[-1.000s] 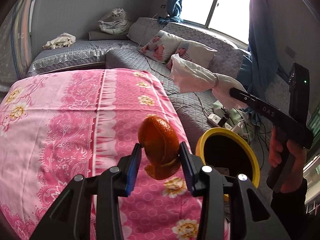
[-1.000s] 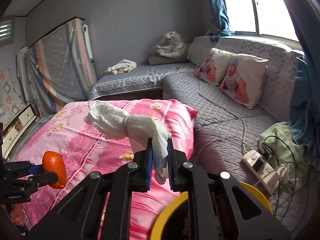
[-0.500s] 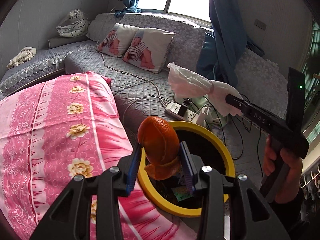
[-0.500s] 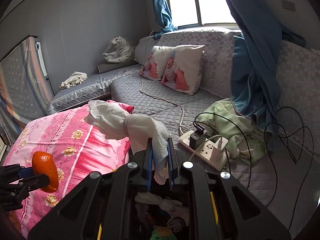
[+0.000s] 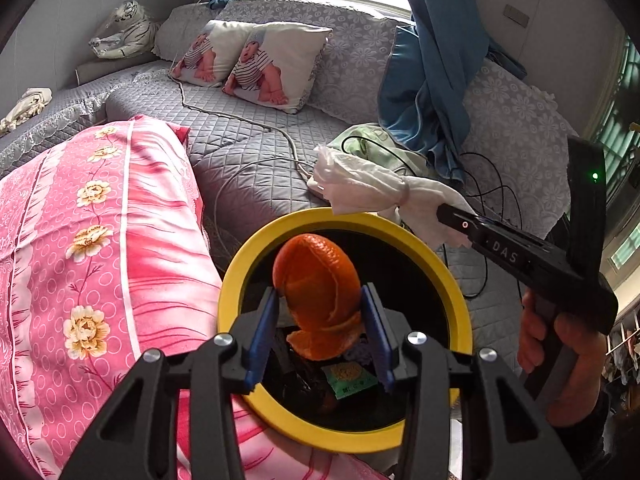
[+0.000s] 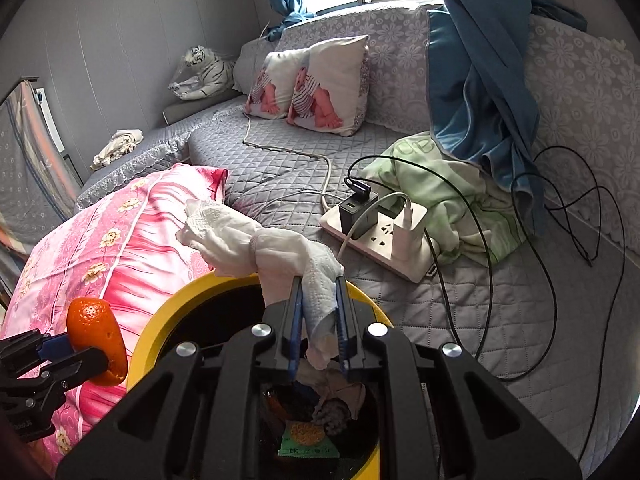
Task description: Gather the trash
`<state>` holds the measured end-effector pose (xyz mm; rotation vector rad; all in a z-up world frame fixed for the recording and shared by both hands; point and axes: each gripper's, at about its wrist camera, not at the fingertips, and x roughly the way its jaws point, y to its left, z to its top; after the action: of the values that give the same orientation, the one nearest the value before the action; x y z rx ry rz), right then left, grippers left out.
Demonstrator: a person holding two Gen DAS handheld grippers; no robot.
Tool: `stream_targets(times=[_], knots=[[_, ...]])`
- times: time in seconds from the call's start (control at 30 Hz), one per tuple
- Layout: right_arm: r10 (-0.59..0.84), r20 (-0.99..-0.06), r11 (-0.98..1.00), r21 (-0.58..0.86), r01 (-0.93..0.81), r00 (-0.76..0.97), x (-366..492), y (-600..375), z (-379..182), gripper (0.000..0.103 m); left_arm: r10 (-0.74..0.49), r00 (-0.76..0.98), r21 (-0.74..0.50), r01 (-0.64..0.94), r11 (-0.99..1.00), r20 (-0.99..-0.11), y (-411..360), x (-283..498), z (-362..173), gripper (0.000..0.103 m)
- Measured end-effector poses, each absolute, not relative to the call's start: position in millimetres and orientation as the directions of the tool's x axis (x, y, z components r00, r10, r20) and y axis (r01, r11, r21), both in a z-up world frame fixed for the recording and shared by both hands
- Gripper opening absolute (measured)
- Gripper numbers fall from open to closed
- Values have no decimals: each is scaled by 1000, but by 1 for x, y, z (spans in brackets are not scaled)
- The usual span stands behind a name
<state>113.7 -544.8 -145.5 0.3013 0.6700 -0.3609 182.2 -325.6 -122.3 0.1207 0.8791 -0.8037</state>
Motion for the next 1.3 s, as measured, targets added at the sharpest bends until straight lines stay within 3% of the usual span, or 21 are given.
stream_targets(times=[0.03,0.1,0.47,0.73,0.87,1.0,1.13,1.3], knots=[[-231,-652,892,155,425,722,113,-545,-147,27,-580,368,-227,668,708,-727,-325,182,-122,45],[-233,-650,881,174,440,724,112,-549,-147,44,-582,380,-234,657,717,-719,-320,183,-120,61],[-242,-653,869,183,460,718,108,-548,-139,48,-550,509,-190,596,780,-662,-251,187,-93,68],[-174,-685,896,188,403,707,121,-494,-157,63,-444,610,-124,493,861,-657,-157,179,-96,69],[-114,-690,923,192,333,715,125,-447,-163,70,-399,668,-123,421,899,-628,-105,165,-95,75],[-59,-643,950,198,240,763,126,-393,-149,87,-357,746,-148,334,931,-562,-57,143,-85,86],[-33,-561,972,176,158,827,119,-341,-118,94,-277,838,-135,242,961,-470,-17,112,-68,93],[-64,-439,979,146,141,896,99,-293,-77,95,-195,907,-122,160,979,-374,10,74,-37,95]])
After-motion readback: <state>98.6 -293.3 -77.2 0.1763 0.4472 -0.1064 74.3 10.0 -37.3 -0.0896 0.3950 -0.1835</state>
